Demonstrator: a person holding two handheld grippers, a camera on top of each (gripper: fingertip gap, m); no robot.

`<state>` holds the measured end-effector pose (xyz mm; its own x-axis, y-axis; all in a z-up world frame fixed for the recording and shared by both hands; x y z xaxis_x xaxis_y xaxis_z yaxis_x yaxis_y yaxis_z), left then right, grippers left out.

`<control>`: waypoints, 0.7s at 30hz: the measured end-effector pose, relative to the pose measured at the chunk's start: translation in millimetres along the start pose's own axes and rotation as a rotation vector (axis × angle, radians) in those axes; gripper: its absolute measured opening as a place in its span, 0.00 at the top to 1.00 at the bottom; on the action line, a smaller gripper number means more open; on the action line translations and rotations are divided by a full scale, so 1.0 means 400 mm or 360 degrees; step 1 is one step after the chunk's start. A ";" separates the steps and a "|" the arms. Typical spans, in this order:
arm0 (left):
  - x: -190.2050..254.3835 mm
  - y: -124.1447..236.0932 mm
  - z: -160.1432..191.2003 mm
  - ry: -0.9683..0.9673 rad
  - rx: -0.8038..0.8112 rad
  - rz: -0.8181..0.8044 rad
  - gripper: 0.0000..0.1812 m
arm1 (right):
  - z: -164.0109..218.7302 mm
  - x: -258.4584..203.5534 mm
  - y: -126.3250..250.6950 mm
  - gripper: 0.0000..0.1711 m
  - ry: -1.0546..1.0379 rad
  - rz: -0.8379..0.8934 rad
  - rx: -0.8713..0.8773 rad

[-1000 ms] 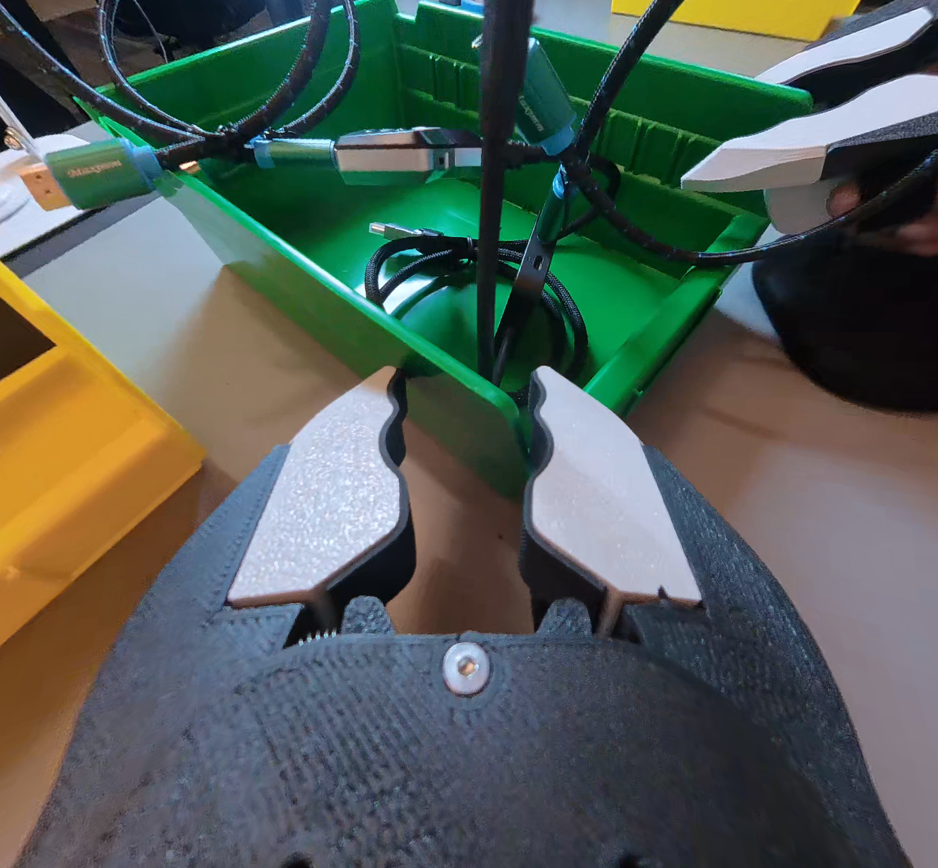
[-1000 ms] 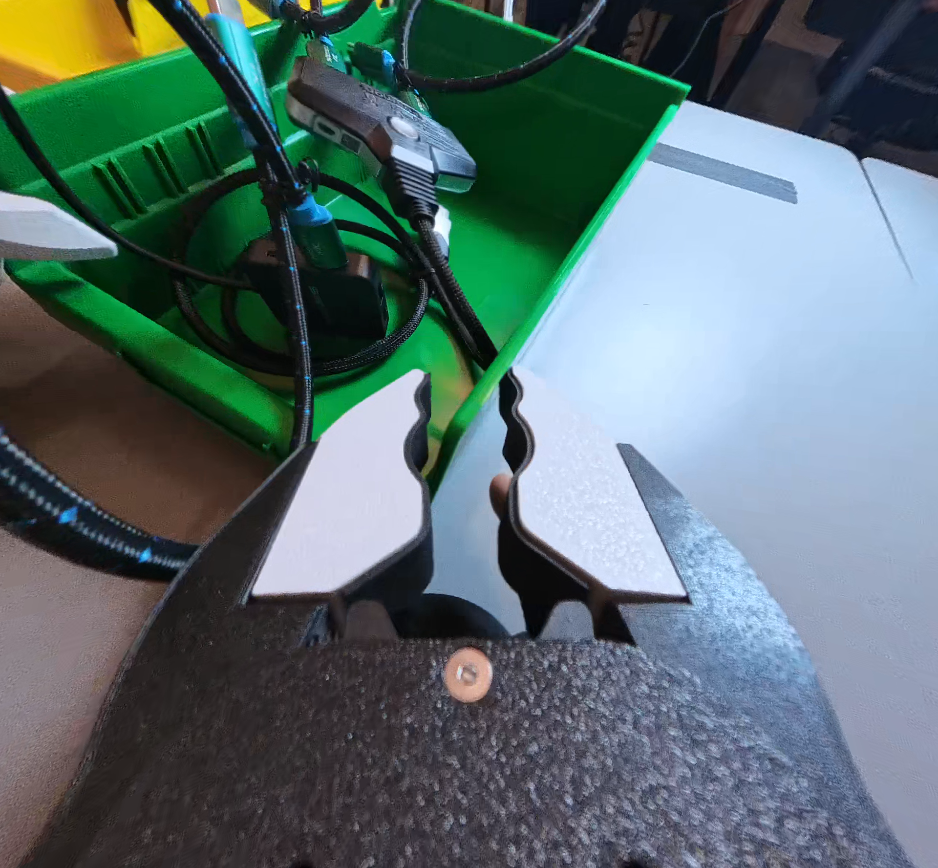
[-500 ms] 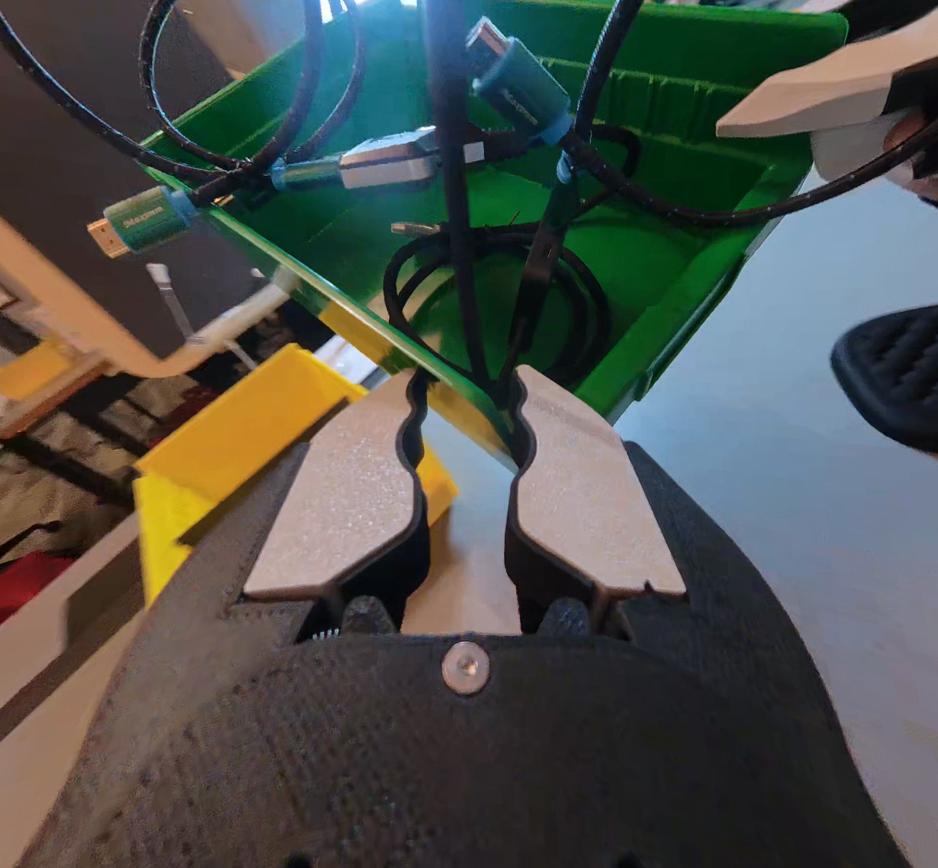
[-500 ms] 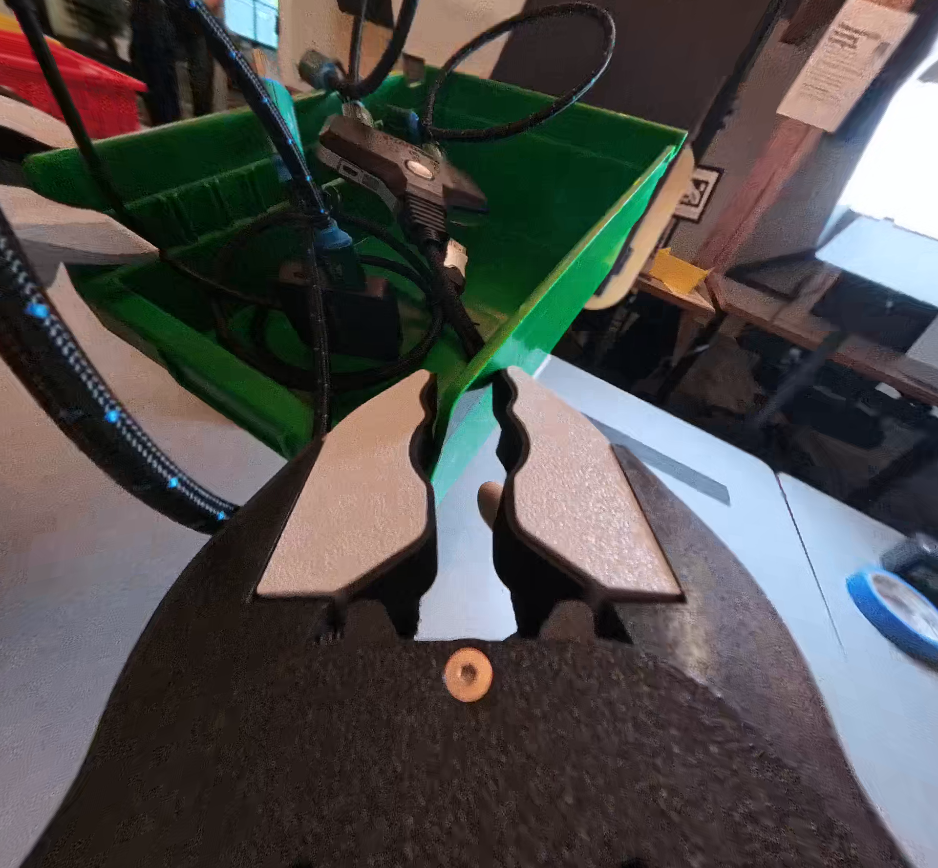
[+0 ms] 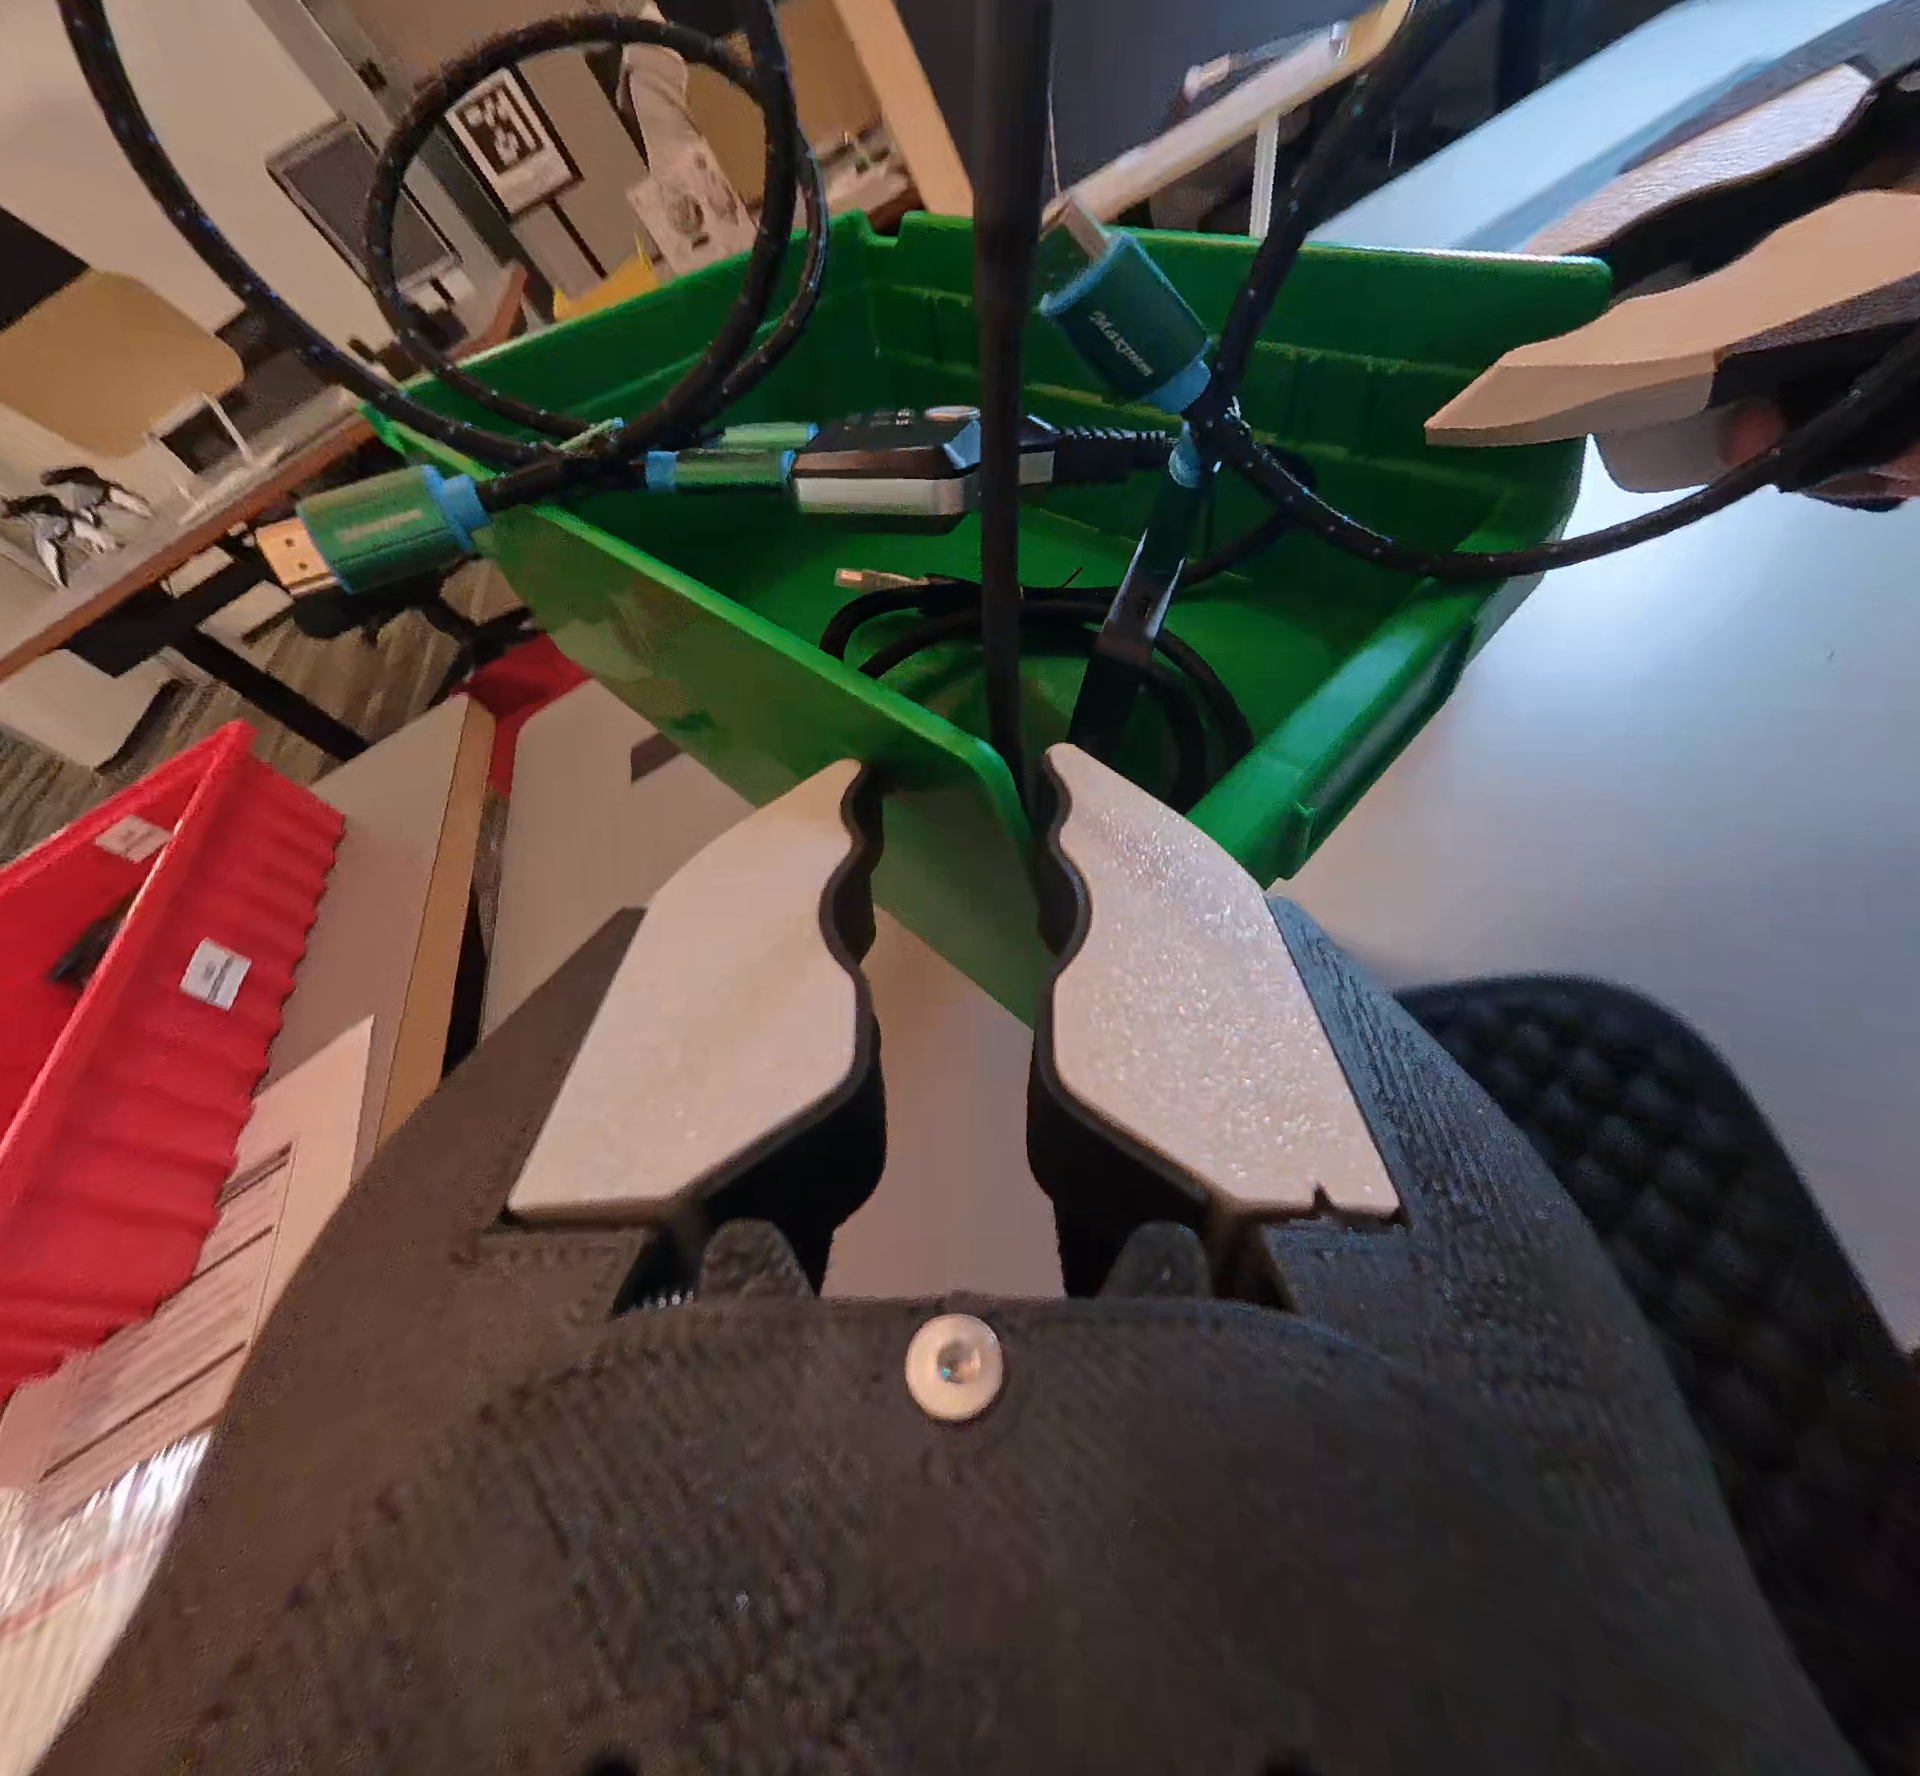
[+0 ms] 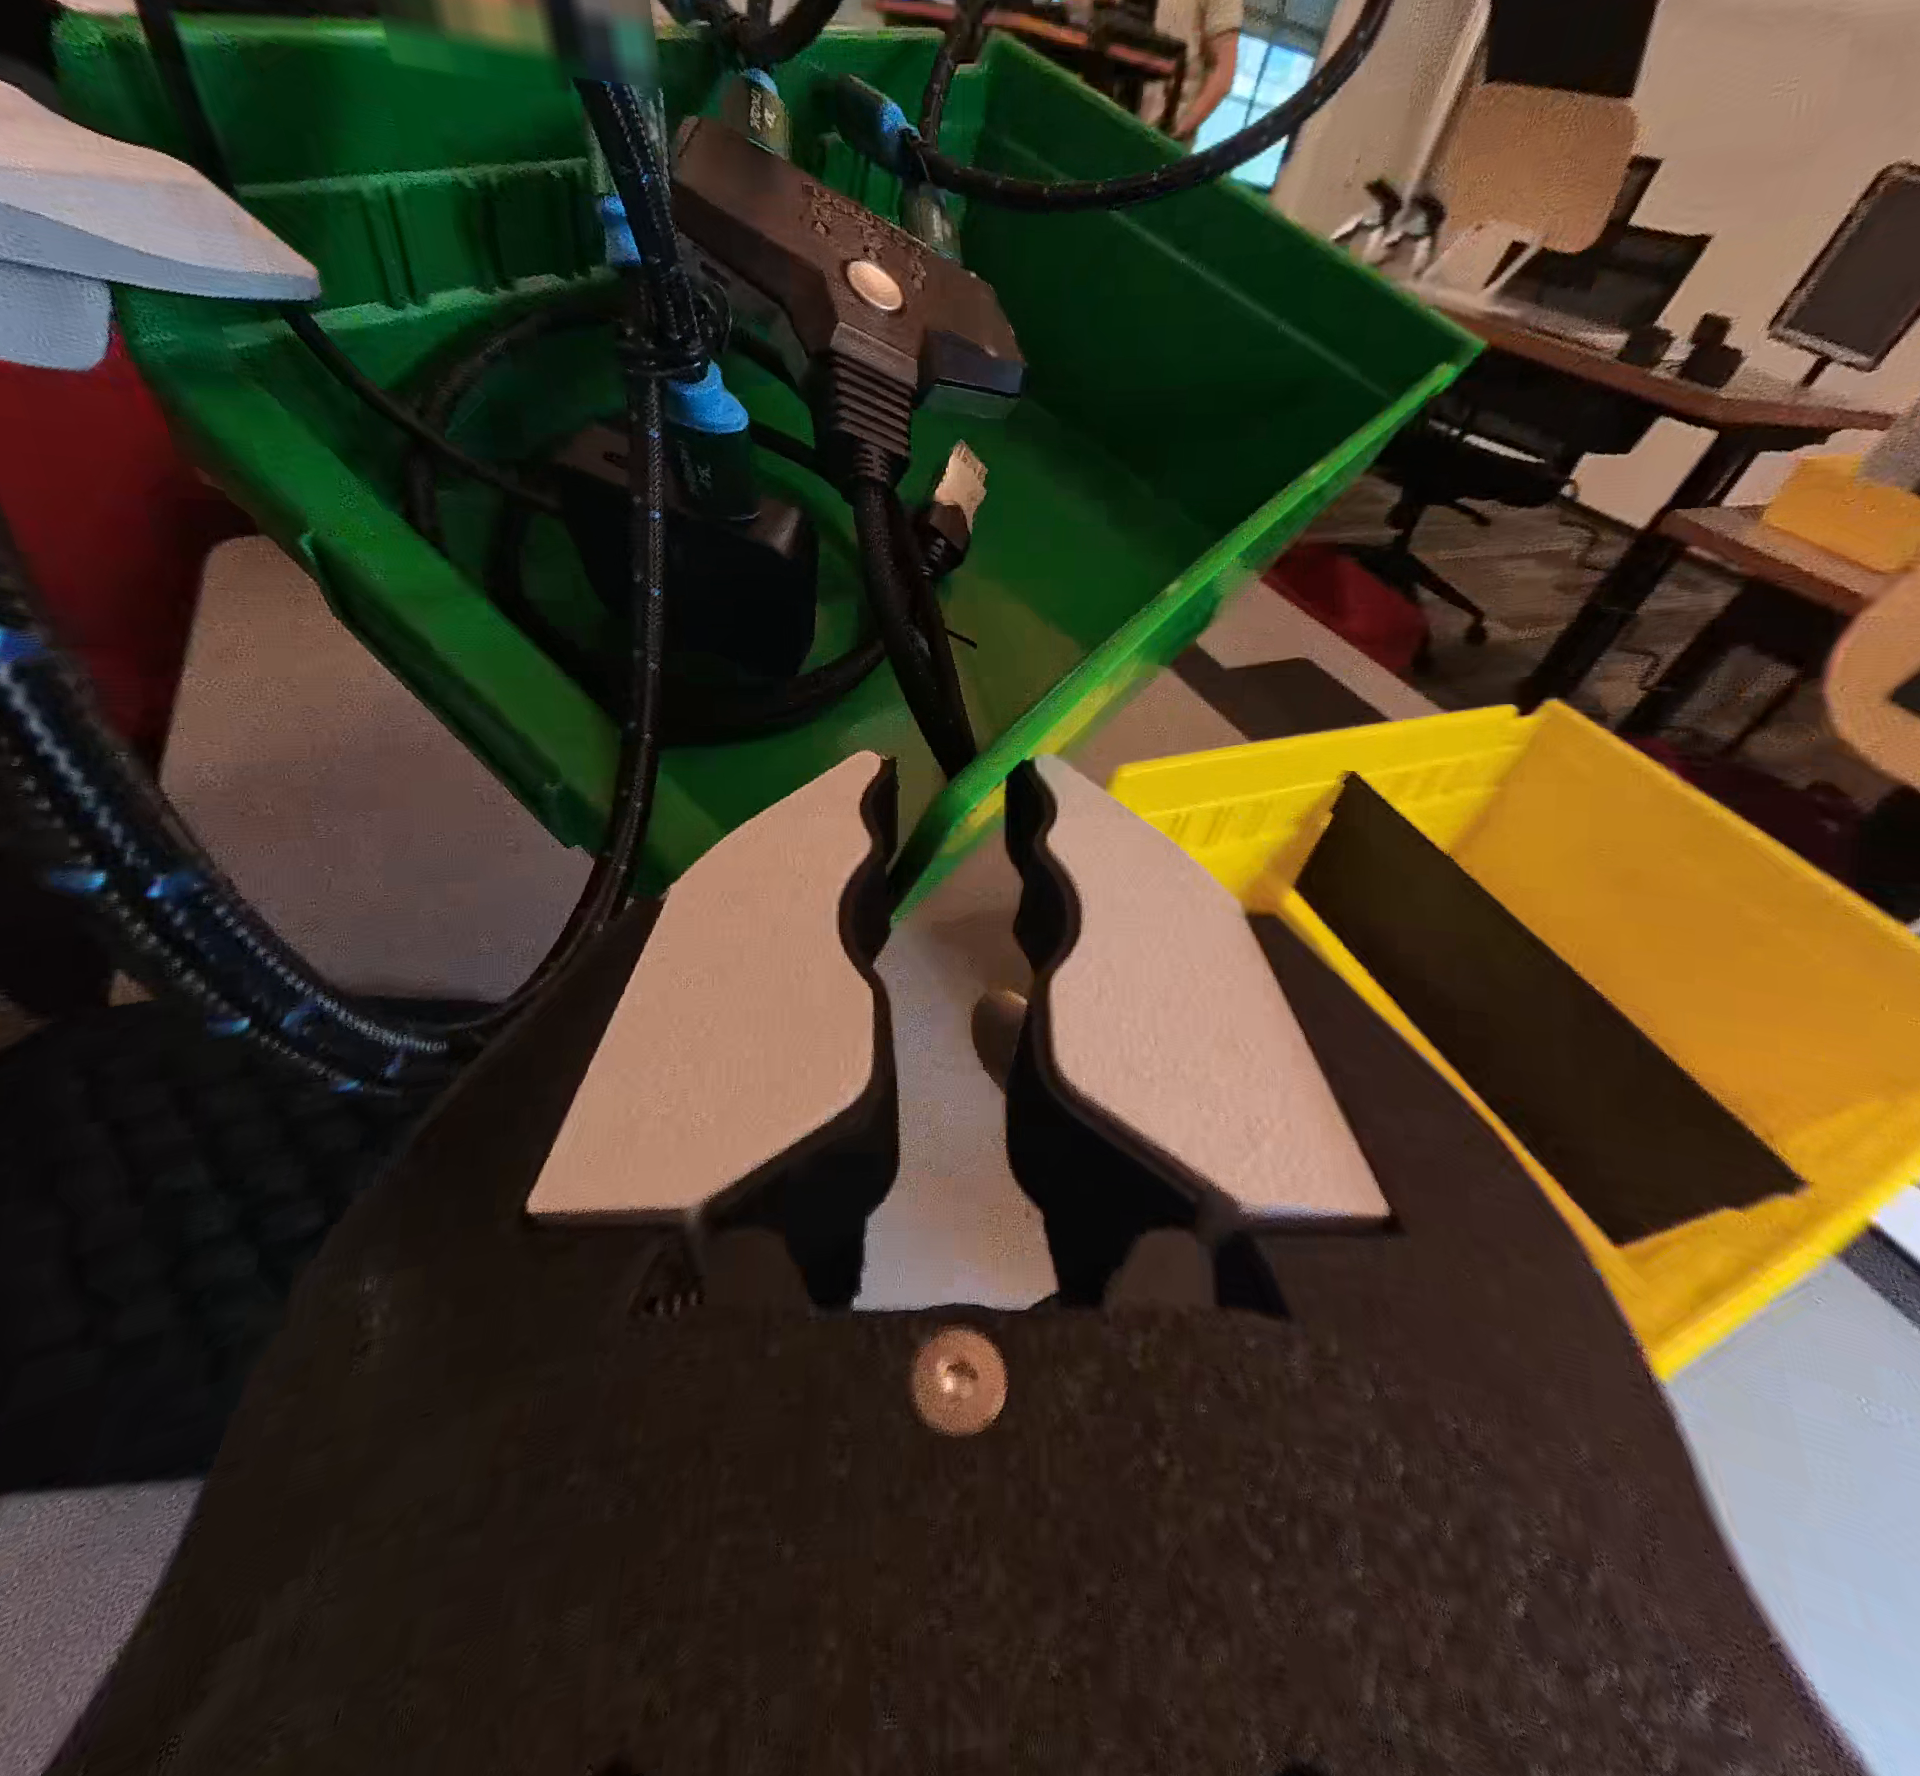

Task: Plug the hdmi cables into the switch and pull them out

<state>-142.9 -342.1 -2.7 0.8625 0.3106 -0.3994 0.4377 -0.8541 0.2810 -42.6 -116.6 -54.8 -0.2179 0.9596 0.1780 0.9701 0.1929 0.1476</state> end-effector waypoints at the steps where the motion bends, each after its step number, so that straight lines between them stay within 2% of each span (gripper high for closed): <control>1: -0.011 0.006 0.019 0.0001 -0.0034 0.0015 0.84 | 0.016 -0.010 -0.024 0.88 -0.0031 -0.0047 -0.0021; 5: -0.044 -0.024 0.113 0.0042 -0.0254 0.0097 0.84 | 0.098 -0.046 -0.096 0.88 -0.0078 -0.0128 -0.0172; 9: -0.031 -0.116 0.221 0.0111 -0.0445 0.0276 0.84 | 0.188 -0.034 -0.109 0.88 -0.0077 -0.0102 -0.0305; 12: -0.007 -0.190 0.279 0.0013 -0.0535 0.0277 0.85 | 0.197 0.001 -0.107 0.85 -0.0075 -0.0048 -0.0394; 17: 0.014 -0.285 0.296 0.0149 -0.0393 0.0355 0.86 | 0.226 0.061 -0.049 0.80 0.0014 -0.0179 -0.0572; 21: -0.006 -0.261 0.264 0.0149 -0.0313 0.0359 0.81 | 0.190 0.154 0.053 0.74 0.0087 -0.0183 -0.0582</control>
<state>-217.7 -297.8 -123.2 0.9591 0.1674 -0.2282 0.2655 -0.8117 0.5203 -27.1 -37.9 -114.7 -0.3378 0.9218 0.1901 0.8389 0.2033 0.5050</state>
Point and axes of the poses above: each gripper's, where its closed fingertips meet, y back along the fingers, z out of its underside, x = y × z across the jaws, the point moved 7 cm from there along y, back along the fingers
